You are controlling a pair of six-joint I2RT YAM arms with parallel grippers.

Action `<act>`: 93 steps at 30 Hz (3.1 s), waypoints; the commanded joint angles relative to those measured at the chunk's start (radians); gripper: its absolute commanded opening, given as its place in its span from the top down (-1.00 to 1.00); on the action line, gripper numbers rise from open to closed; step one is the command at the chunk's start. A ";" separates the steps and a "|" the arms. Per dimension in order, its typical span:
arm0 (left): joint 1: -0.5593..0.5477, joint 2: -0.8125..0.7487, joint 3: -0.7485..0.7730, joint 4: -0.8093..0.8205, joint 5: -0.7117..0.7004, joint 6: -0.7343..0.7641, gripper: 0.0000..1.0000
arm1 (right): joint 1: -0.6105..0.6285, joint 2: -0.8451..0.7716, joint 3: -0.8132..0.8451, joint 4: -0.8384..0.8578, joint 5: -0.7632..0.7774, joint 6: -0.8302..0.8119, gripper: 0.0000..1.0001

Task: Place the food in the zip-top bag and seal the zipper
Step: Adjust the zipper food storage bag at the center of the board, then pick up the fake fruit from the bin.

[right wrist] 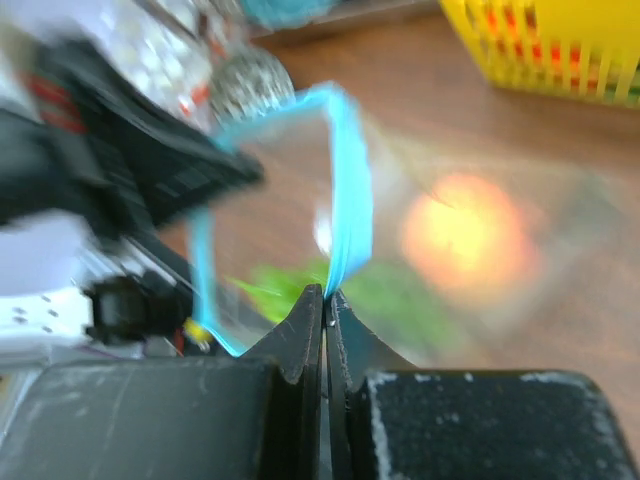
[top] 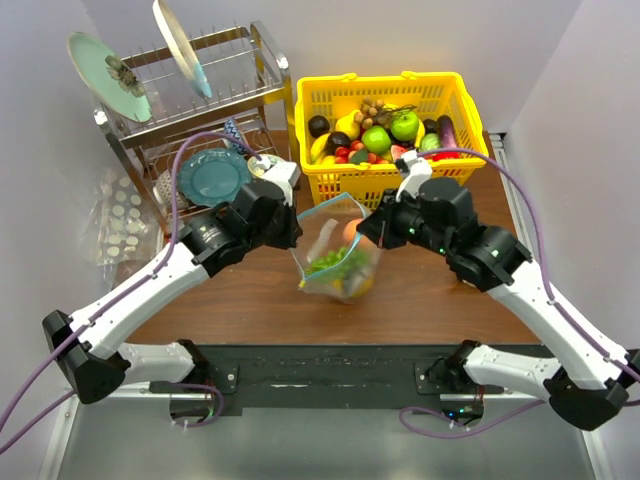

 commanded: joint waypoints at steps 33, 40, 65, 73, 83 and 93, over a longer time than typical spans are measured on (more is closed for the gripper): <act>0.007 0.035 0.207 -0.232 -0.370 0.159 1.00 | 0.000 0.295 0.218 -0.052 -0.025 -0.115 -0.58; 0.008 -0.051 -0.041 0.053 -0.298 0.200 1.00 | -0.069 0.394 0.430 -0.101 0.017 -0.177 -0.58; 0.011 -0.170 -0.360 0.403 -0.216 0.351 1.00 | -0.397 1.089 1.073 -0.282 -0.006 -0.224 -0.74; 0.010 -0.197 -0.374 0.415 -0.251 0.351 1.00 | -0.402 1.191 1.077 -0.256 -0.063 -0.223 -0.57; 0.013 -0.184 -0.374 0.417 -0.262 0.352 1.00 | -0.400 1.192 1.061 -0.195 -0.160 -0.185 0.68; 0.013 -0.167 -0.371 0.409 -0.264 0.354 1.00 | -0.407 1.053 1.094 -0.179 -0.129 -0.177 1.00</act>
